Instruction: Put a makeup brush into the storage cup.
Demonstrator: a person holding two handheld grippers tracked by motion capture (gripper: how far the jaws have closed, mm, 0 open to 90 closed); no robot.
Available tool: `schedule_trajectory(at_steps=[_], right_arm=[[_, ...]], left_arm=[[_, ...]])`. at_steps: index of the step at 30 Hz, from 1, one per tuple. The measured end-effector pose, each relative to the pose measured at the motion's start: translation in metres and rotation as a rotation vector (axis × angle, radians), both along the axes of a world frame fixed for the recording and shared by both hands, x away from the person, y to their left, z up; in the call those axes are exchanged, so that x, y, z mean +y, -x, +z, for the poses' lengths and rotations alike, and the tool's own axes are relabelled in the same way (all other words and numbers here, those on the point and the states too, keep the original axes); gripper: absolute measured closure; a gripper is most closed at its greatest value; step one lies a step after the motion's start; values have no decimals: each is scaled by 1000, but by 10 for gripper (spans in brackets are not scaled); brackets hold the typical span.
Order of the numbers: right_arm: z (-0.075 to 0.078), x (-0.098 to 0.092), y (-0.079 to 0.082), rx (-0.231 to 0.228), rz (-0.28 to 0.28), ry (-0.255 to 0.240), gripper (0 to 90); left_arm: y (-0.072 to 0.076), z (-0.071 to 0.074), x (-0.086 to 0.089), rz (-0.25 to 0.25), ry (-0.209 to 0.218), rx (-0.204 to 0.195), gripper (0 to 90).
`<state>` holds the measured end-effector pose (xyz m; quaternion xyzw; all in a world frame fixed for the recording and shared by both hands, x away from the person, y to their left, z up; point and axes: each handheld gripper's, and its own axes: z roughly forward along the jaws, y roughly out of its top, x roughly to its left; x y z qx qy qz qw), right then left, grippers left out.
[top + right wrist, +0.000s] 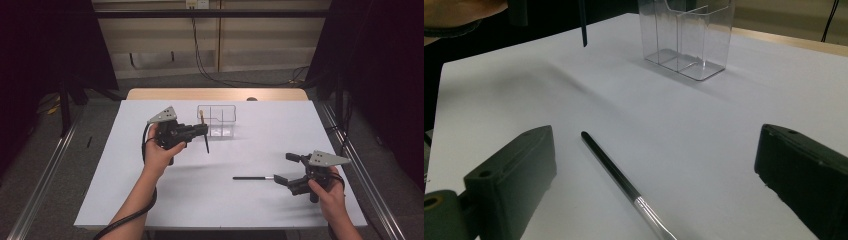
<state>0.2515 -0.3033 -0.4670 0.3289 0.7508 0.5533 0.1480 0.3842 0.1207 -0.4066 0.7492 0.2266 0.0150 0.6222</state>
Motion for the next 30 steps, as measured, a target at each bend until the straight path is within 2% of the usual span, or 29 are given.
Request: schedule_trajectory(at_steps=[6, 12, 30], right_arm=[[-1, 1, 1, 4, 2, -4, 29], [-3, 3, 3, 2, 13, 6, 28], [-2, -1, 8, -26, 5, -27, 29]], left_arm=[[-7, 2, -1, 14, -18, -3, 833], [-11, 3, -1, 26, -18, -4, 834], [-24, 10, -3, 55, -19, 1, 834]])
